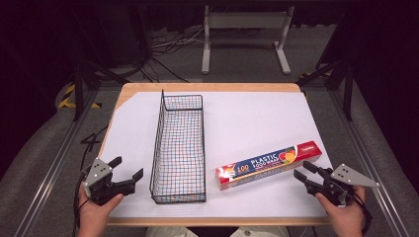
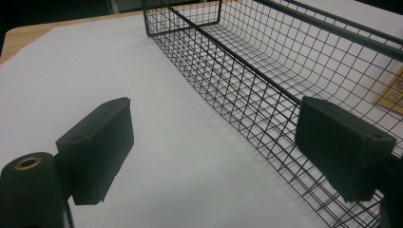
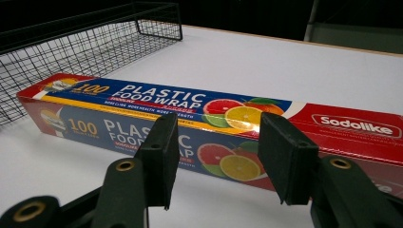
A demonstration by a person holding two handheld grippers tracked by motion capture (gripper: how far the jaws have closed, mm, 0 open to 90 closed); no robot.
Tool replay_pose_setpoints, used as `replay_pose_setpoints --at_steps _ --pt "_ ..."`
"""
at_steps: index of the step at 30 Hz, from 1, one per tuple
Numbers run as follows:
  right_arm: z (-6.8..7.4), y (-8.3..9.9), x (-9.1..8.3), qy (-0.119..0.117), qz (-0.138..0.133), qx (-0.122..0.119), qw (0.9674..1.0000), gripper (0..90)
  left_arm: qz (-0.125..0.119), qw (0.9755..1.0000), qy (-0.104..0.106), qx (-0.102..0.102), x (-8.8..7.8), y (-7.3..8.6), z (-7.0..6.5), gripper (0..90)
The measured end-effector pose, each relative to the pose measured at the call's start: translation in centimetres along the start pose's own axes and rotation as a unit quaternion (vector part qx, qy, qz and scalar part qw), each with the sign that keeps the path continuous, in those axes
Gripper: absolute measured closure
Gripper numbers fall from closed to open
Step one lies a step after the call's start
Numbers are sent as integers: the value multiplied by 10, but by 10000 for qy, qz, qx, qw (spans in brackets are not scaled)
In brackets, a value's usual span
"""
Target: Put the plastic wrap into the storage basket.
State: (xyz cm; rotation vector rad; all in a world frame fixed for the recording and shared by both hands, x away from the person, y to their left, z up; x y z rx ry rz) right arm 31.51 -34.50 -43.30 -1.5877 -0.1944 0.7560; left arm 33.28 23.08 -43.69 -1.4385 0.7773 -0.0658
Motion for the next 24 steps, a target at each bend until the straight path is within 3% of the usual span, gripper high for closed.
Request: replay_pose_setpoints --at_steps 6,11,16,17,24 --pt "9 -5 4 -248 125 -35 9996 551 29 10000 -15 4 1 1 -1 137" --pt "27 -15 12 -603 239 -219 9977 567 61 10000 -35 -37 2 1 0 137" --pt "46 -25 21 -923 317 -353 9946 583 72 10000 -18 -58 2 1 1 137" --pt "57 -31 28 -1085 361 -445 9924 574 63 10000 -13 -57 2 1 1 137" --pt "79 -38 45 -1451 471 -616 9864 566 61 10000 -1 -55 4 1 0 137"
Point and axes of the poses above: each handheld gripper's, and its own axes: x roughly forward along the jaws, y roughly out of its underside, z roughly to its left, the point moved 4 cm from there along x, roughly forward along the jaws, and after that the axes turned 1 degree about z, right-handed, at the moved point
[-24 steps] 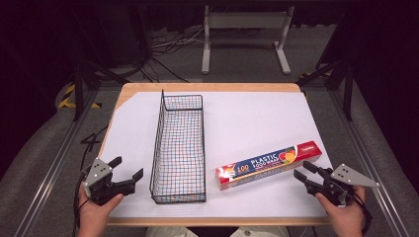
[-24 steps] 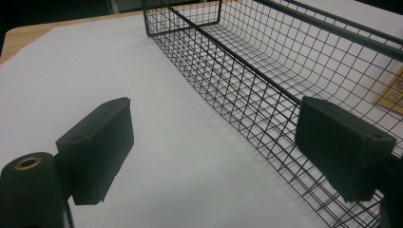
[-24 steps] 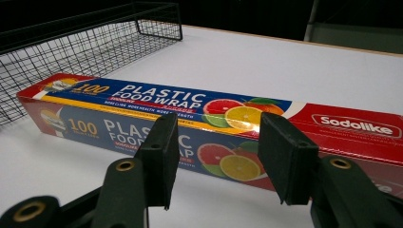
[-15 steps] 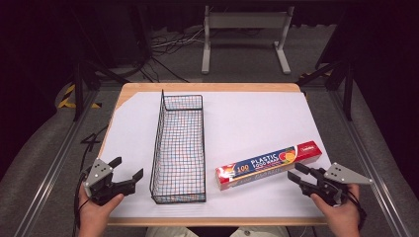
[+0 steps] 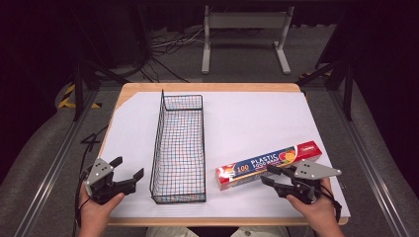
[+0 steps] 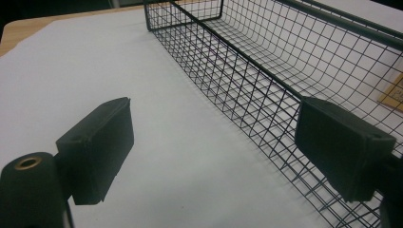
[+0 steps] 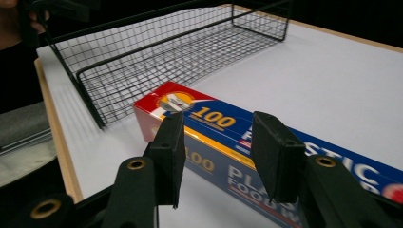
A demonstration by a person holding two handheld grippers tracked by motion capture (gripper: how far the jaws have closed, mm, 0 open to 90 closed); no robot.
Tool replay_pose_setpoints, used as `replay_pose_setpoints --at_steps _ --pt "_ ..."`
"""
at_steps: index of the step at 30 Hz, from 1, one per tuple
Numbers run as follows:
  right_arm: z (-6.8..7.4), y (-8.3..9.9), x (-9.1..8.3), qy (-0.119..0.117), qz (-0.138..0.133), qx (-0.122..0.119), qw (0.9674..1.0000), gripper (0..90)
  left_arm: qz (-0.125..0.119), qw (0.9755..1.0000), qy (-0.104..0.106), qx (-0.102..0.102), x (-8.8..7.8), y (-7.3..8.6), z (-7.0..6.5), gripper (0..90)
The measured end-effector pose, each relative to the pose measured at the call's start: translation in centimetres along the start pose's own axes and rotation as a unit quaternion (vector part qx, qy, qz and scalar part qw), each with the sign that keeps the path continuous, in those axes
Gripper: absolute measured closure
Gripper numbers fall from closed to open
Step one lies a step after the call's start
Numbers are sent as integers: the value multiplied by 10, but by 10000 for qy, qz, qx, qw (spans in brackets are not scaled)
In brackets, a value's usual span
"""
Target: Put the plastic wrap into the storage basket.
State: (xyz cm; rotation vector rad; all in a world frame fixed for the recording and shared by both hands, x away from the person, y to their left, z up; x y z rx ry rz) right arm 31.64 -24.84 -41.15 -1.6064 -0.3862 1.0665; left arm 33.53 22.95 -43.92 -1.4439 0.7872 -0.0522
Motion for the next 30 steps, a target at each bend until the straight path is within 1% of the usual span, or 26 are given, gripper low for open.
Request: replay_pose_setpoints --at_steps 2,5,6,7,9,11,15,16,18,20,23,25,27,28,30 --pt "10 -3 12 -183 66 -145 9997 576 5 10000 -3 -3 0 0 0 137" --pt "19 -5 22 -379 136 -227 9989 583 35 10000 4 -5 1 1 0 137" --pt "22 -5 27 -472 168 -236 9985 582 43 10000 6 -6 1 1 -1 137" --pt "22 -5 27 -472 168 -236 9985 582 43 10000 6 -6 1 1 -1 137" --pt "28 -4 34 -631 231 -255 9974 582 86 10000 8 26 2 1 -2 137" --pt "31 -2 40 -704 299 -298 9966 587 60 10000 15 33 2 1 -2 137" --pt "38 4 50 -939 510 -291 9938 674 73 10000 24 -6 2 2 -1 137" --pt "40 7 53 -1008 599 -311 9926 705 80 10000 13 14 2 2 -1 137" --pt "41 9 56 -1081 713 -283 9912 748 81 10000 10 35 1 2 -2 137" --pt "40 11 59 -1093 802 -275 9904 789 81 10000 0 23 1 2 -2 137" --pt "39 13 63 -1133 887 -236 9893 812 81 10000 -5 -17 0 3 -1 137" --pt "37 14 68 -1092 988 -270 9887 844 89 10000 -23 -37 0 3 -1 137" --pt "36 15 73 -1103 1101 -257 9874 883 86 9999 -26 -48 -1 3 0 137" --pt "36 15 75 -1063 1170 -279 9870 900 94 9999 -27 -52 -1 4 0 137" --pt "35 17 80 -1049 1293 -278 9857 900 96 9999 -28 -54 -1 4 0 137"
Point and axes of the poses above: each handheld gripper's, and its own axes: x roughly forward along the jaws, y roughly out of its underside, z roughly to its left, the point moved 4 cm from there along x, roughly forward along the jaws, and after that the axes turned 1 degree about z, right-handed, at the moved point
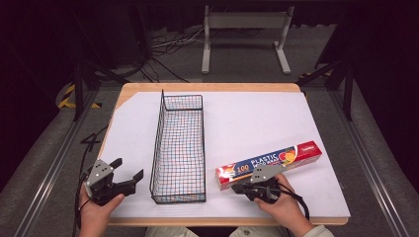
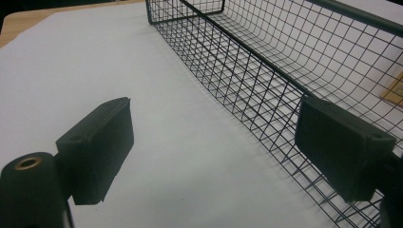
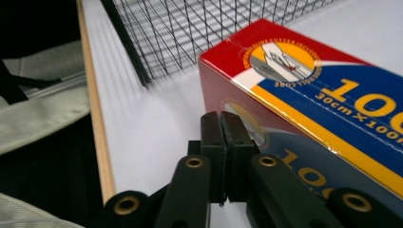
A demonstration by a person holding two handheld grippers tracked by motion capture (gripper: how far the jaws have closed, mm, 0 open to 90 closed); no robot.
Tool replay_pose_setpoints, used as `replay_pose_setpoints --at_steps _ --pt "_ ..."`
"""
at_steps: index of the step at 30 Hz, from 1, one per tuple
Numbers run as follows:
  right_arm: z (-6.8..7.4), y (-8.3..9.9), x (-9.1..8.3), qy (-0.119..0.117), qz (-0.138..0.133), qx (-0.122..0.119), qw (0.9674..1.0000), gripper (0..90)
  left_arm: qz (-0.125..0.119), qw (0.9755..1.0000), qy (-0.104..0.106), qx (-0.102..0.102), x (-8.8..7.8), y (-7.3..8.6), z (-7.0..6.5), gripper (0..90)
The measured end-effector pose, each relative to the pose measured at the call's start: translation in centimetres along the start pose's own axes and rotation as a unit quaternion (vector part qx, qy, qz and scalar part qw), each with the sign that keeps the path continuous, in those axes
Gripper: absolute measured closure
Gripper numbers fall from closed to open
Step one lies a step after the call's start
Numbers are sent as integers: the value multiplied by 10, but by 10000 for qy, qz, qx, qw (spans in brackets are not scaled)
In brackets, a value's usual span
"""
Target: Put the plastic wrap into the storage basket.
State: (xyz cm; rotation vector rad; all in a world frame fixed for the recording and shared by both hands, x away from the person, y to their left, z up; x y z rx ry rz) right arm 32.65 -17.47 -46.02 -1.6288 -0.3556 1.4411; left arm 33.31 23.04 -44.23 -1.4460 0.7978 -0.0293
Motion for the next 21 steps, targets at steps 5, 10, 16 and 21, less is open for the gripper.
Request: replay_pose_setpoints --at_steps 5,10,16,21 --pt "0 1 10 11 249 -5 9997 900 -12 10000 -6 -4 1 0 0 137" --pt "-2 -1 15 91 355 15 9993 900 -7 10000 12 5 1 0 0 137" --pt "-3 -5 18 76 494 133 9987 900 -21 10000 -1 -15 1 -1 0 136" --pt "-7 -13 20 209 548 153 9982 900 -37 10000 16 33 0 -2 -2 136"
Point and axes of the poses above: each handheld gripper's, and its own axes: x roughly forward along the jaws, y roughly out of its underside, z roughly to its left, the point moved 4 cm from there along x, roughly forward along the jaws, and after that the axes turned 1 degree about z, right-handed, at the moved point
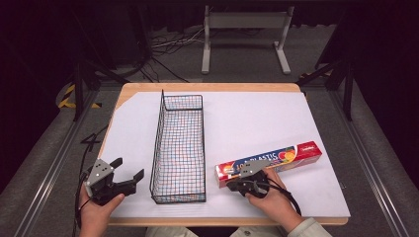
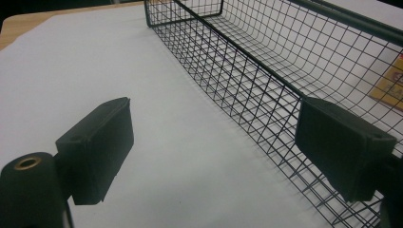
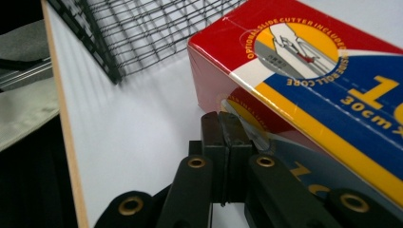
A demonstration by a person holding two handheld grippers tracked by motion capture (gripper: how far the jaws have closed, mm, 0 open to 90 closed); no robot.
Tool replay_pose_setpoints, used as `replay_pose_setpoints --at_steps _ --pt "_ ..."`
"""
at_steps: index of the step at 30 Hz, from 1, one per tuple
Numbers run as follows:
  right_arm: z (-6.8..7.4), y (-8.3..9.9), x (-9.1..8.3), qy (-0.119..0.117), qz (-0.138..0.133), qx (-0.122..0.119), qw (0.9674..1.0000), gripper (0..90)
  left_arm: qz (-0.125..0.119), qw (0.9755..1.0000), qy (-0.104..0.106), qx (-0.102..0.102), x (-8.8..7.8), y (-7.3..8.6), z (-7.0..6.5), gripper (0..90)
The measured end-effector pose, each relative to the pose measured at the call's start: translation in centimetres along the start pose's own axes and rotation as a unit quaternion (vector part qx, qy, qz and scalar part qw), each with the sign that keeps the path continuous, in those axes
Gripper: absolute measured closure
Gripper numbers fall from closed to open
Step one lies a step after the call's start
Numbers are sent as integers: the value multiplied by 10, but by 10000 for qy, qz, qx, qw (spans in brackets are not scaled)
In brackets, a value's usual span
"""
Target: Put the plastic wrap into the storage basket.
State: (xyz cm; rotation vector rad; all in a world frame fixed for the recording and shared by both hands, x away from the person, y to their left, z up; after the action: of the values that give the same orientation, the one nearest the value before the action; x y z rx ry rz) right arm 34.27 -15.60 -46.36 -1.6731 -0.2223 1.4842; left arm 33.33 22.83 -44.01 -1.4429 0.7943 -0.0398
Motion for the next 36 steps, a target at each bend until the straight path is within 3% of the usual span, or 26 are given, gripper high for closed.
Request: replay_pose_setpoints --at_steps 15,20,27,34,36 --pt "-23 -37 20 674 50 297 9973 900 13 10000 -12 -17 1 1 1 136" --pt "-27 -49 27 784 136 154 9967 900 -4 10000 -44 -18 2 1 3 136" --pt "-43 -60 33 1016 182 190 9945 900 -4 10000 -37 -46 2 2 4 136" --pt "-58 -65 35 1377 274 408 9893 900 8 10000 -29 -63 3 2 5 136" --pt "-69 -68 34 1478 224 643 9867 900 9 10000 -17 -75 3 2 5 136"
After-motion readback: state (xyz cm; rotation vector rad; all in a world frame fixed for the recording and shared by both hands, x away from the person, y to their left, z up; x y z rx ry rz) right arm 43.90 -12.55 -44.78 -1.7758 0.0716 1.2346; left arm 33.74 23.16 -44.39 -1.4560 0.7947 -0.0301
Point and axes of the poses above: each handheld gripper's, and its own axes: x roughly forward along the jaws, y roughly out of its underside, z roughly to its left, the point moved 4 cm from there along x, roughly forward along the jaws, and after that the axes turned 1 degree about z, right-handed, at the moved point
